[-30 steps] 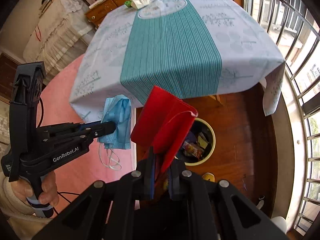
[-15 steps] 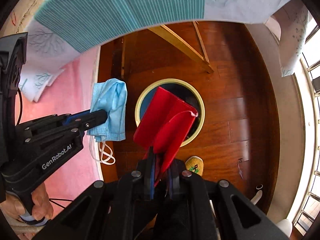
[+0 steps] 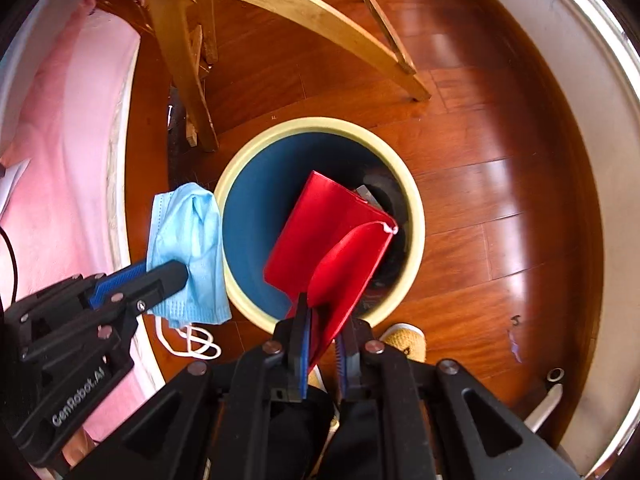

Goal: Collect trash
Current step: 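Carry the blue mask and red paper over the bin, then open the left tool over the bin while the right tool opens too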

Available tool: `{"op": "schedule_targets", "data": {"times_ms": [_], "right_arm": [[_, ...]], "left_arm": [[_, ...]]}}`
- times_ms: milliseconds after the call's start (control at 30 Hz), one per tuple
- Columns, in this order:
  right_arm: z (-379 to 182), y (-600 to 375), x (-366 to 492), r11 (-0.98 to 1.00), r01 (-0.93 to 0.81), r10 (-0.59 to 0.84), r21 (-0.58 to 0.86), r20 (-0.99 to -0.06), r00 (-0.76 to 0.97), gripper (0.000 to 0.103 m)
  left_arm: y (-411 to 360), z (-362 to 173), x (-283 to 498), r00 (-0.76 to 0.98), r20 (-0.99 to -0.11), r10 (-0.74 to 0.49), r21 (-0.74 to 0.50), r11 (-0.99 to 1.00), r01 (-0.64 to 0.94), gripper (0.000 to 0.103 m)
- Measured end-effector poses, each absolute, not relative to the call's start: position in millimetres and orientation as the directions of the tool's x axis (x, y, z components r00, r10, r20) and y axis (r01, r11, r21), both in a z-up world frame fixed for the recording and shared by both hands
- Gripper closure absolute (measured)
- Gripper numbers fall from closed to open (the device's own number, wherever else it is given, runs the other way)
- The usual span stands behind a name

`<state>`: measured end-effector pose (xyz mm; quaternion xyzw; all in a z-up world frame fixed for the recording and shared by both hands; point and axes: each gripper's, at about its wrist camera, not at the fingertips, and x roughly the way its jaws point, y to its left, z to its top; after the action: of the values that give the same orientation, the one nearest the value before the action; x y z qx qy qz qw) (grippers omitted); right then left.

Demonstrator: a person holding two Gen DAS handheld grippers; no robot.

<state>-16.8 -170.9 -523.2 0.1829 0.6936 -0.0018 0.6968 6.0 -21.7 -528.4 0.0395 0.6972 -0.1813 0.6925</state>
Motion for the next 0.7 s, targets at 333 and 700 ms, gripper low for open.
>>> {"op": "schedule_targets", "data": {"times_ms": [333, 700], "right_arm": [[-549.7, -176.5, -8.2, 0.923, 0.292, 0.234, 0.251, -0.968, 0.091, 0.055], [-516.6, -185.6, -9.2, 0.916, 0.308, 0.222, 0.259, -0.964, 0.149, 0.055]], "left_arm": [[-16.0, -551.0, 21.9, -0.010, -0.988, -0.155, -0.152, 0.954, 0.259, 0.020], [-8.8, -518.5, 23.3, 0.080, -0.989, -0.127, -0.105, 0.965, 0.240, 0.020]]}}
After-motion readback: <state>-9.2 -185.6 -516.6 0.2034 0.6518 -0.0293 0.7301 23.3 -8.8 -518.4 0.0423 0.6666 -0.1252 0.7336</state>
